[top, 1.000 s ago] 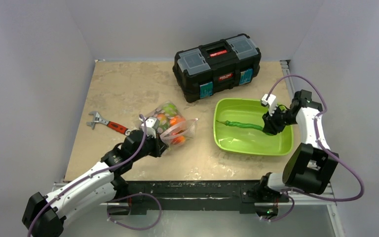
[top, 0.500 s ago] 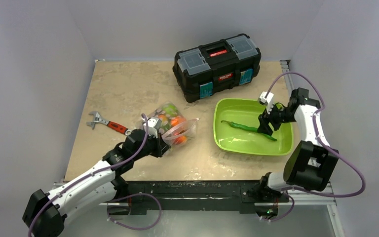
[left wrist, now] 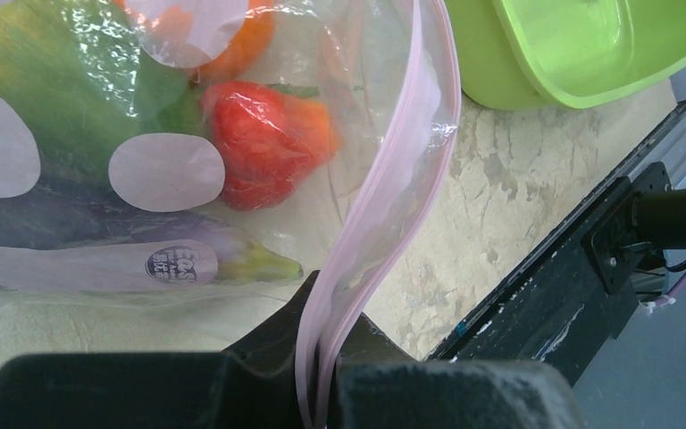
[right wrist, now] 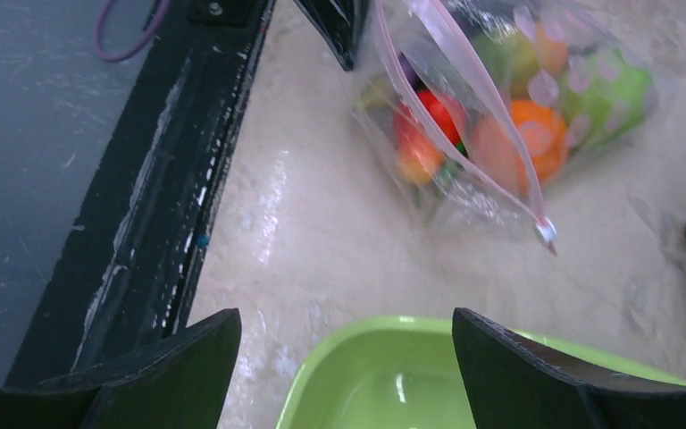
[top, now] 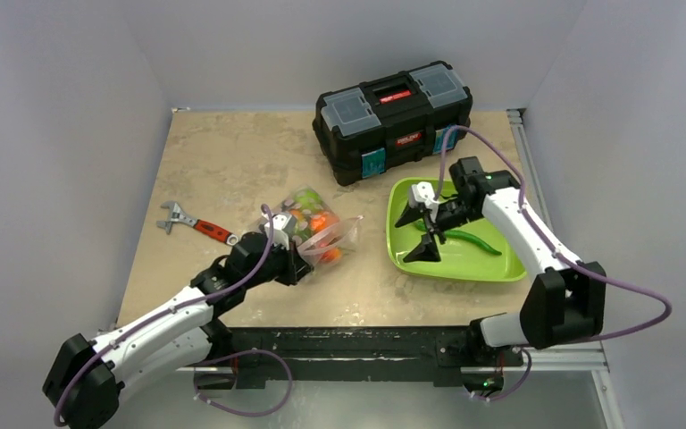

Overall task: Open the zip-top bag and remove the fake food
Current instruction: Pick up the fake fruit from the zipper food storage bag.

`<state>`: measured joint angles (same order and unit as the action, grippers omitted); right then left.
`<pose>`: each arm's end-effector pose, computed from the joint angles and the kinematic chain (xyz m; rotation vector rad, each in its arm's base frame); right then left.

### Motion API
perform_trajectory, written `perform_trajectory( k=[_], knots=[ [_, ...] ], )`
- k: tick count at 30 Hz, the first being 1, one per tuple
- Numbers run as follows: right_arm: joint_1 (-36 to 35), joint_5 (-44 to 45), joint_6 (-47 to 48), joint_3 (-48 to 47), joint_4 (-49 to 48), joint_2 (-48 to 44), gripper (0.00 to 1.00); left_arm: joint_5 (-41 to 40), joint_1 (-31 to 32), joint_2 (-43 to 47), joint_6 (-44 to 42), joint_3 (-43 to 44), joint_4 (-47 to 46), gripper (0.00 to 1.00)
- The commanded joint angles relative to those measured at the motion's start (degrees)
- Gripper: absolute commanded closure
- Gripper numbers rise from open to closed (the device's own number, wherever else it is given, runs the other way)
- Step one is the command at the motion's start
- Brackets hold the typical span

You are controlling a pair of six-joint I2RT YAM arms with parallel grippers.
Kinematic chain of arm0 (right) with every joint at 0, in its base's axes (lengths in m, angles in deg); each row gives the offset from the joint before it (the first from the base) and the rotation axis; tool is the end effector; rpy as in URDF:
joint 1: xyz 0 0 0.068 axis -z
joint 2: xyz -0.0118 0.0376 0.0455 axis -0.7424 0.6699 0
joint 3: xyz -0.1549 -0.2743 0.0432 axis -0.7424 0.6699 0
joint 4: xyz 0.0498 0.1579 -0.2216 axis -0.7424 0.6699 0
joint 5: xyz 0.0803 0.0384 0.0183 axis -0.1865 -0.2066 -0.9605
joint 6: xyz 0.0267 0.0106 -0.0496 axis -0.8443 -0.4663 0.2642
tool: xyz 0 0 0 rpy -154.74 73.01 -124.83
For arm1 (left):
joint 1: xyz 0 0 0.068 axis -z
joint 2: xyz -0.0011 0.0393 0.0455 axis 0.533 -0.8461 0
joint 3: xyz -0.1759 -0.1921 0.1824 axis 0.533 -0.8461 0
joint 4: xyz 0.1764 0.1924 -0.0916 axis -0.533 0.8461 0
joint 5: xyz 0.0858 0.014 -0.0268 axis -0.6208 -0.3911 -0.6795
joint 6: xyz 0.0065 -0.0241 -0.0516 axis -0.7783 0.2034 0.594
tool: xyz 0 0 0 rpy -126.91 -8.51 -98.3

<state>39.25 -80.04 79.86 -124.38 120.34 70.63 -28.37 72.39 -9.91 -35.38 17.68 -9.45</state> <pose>0.2302 0.0715 0.3158 -1.6392 1.4993 0.9792 0.1225 -0.1105 0.2226 0.2265 2.2099 -0.8812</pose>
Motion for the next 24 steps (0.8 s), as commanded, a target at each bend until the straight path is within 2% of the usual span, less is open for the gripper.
perform_trajectory(
  k=[1, 6, 11, 16, 22, 24],
  knots=[
    [-8.1, -3.9, -14.8, -3.6, -10.3, 1.3, 0.16, 2.3, -0.3, -1.5, 2.1, -0.6, -5.9, 1.0],
    [-18.7, 7.4, -42.6, -0.5, -36.5, 0.7, 0.38, 3.0, -0.3, -3.0, 3.0, -1.3, -8.2, 1.0],
    [-24.3, 12.6, -60.2, 1.3, -51.8, 3.2, 0.58, 3.8, -0.3, -3.9, 3.8, -1.9, -9.4, 1.0],
    [-28.3, 19.3, -66.3, 0.4, -56.1, 8.0, 0.72, 4.1, -0.3, -4.2, 4.6, -2.5, -10.7, 1.0],
    [-30.1, 22.7, -66.7, 1.6, -57.0, 11.4, 0.84, 4.3, -0.3, -4.0, 5.4, -3.2, -11.4, 1.0],
    [-30.1, 22.9, -67.2, 3.2, -58.4, 11.0, 0.86, 4.1, -0.3, -4.0, 5.4, -3.3, -11.5, 1.0]
  ],
)
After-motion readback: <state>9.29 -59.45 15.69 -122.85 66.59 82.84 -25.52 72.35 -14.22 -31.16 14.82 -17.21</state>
